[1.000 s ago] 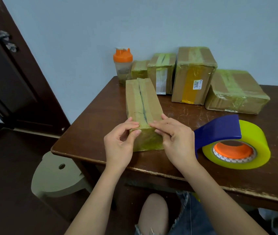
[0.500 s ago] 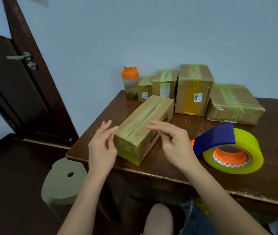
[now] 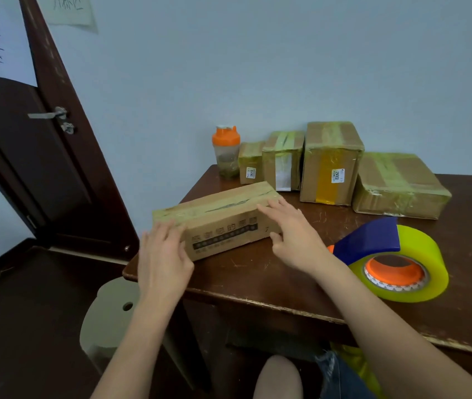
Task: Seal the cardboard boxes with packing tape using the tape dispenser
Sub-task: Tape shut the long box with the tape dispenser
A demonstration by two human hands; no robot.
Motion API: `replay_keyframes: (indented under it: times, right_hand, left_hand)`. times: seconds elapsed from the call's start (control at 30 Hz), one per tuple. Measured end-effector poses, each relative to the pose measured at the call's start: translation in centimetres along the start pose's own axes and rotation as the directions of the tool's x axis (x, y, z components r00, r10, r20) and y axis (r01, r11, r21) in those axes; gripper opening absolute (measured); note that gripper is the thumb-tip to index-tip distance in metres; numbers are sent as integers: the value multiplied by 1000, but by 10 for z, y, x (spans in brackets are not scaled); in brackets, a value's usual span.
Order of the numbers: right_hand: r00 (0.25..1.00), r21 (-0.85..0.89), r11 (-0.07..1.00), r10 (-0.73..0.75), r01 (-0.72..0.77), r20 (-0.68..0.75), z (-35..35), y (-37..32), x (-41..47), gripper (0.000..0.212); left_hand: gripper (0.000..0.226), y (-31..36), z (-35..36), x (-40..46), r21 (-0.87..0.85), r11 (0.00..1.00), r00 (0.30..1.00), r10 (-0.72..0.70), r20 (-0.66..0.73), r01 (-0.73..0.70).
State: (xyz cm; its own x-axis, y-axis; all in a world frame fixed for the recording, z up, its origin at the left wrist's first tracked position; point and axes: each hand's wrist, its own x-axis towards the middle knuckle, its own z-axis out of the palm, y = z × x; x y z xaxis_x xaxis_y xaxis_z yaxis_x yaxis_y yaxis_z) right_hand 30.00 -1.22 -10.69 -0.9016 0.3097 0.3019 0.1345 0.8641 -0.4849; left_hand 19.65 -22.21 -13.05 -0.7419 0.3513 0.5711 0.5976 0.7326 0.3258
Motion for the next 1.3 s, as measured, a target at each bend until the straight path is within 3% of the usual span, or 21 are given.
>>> replay_keyframes:
  times: [0.13, 0.23, 0.4, 0.47, 0.6, 0.7, 0.8, 0.93, 1.07, 1.23, 1.3]
  right_hand:
    - [994, -87, 996, 21, -12, 104, 11, -2, 7, 84]
    - [990, -81, 997, 28, -17, 137, 15, 0, 5, 84]
    - [990, 91, 996, 30, -17, -140, 5, 15, 9, 53]
    - [993, 92, 994, 71, -62, -99, 3, 21, 12, 54]
    - [983, -21, 995, 98, -96, 157, 11, 22, 13, 63]
    - [990, -95, 991, 99, -90, 97, 13, 17, 12, 60]
    - [997, -54, 998, 16, -21, -79, 7, 8, 10, 40]
    - [990, -57, 997, 48, -56, -133, -1, 10, 14, 39]
    - [985, -63, 987, 144, -150, -98, -5, 21, 32, 49]
    - [976, 93, 974, 212, -206, -59, -9, 29, 65, 70]
    - [970, 115, 964, 243, -240, -13, -10, 32, 80, 69]
  left_hand:
    - [67, 16, 17, -1, -159, 976, 973, 176, 151, -152]
    - [72, 9, 28, 4, -172, 981, 969, 121, 215, -85]
    - [55, 4, 34, 16, -311, 950, 981, 92, 170, -36]
    - [46, 1, 34, 23, -344, 938, 979, 95, 182, -27]
    - [47, -6, 35, 31, -342, 938, 971, 136, 198, -62]
    - [53, -9, 36, 34, -341, 935, 960, 182, 212, -102]
    - [44, -21, 39, 37, -359, 933, 973, 104, 208, -23]
    - [47, -21, 46, 30, -300, 946, 953, -28, 300, 122]
    - [56, -11, 49, 21, -413, 885, 933, -61, 356, 215]
    - [57, 10, 57, 23, -435, 853, 903, -92, 421, 290]
    - [57, 18, 62, 26, -447, 846, 897, -78, 436, 291]
